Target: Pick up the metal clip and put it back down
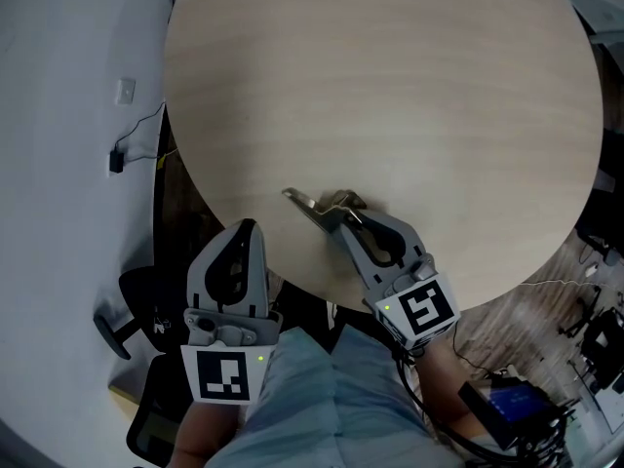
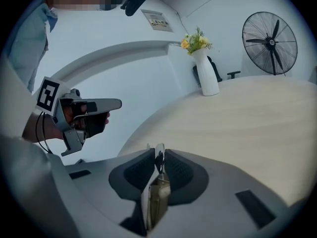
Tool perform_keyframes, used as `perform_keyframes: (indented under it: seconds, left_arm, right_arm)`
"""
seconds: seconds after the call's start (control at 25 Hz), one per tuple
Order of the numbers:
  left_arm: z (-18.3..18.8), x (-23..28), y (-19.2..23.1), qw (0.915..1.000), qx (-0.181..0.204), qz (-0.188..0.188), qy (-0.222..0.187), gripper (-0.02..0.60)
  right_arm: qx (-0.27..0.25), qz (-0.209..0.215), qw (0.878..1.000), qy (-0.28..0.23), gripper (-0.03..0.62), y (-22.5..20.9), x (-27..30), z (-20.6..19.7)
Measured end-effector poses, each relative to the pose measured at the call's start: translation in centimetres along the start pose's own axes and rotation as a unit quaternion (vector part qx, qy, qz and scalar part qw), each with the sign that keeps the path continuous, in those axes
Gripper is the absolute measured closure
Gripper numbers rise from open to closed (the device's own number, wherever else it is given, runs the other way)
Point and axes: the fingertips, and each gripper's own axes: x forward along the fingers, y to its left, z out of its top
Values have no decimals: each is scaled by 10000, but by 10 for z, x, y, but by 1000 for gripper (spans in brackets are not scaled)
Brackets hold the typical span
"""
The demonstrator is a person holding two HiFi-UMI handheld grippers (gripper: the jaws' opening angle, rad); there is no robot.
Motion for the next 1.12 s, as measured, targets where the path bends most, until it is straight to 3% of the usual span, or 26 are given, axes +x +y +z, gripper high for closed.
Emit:
perform_keyframes:
  seconds: [0.28, 0.56, 0.72, 0.92, 1.12]
  left_arm:
    - [32, -15, -9, 9994, 29, -102, -320, 563]
    - [103, -59, -18, 9958, 32, -232, -890, 563]
    - [151, -82, -31, 9923, 103, -282, -1202, 563]
    - [215, -85, -54, 9802, 257, -573, -1876, 563]
    - [229, -102, -59, 9775, 242, -720, -1969, 563]
  right_arm:
    - [-25, -26, 9999, -150, 542, 17, -15, 27]
    - [-369, -406, 9958, -727, 542, 53, -61, 103]
    - [-713, -680, 9879, -1195, 542, 73, -102, 159]
    - [-1205, -1106, 9700, -1797, 542, 69, -144, 229]
    - [-1323, -1320, 9638, -1902, 543, 82, -164, 252]
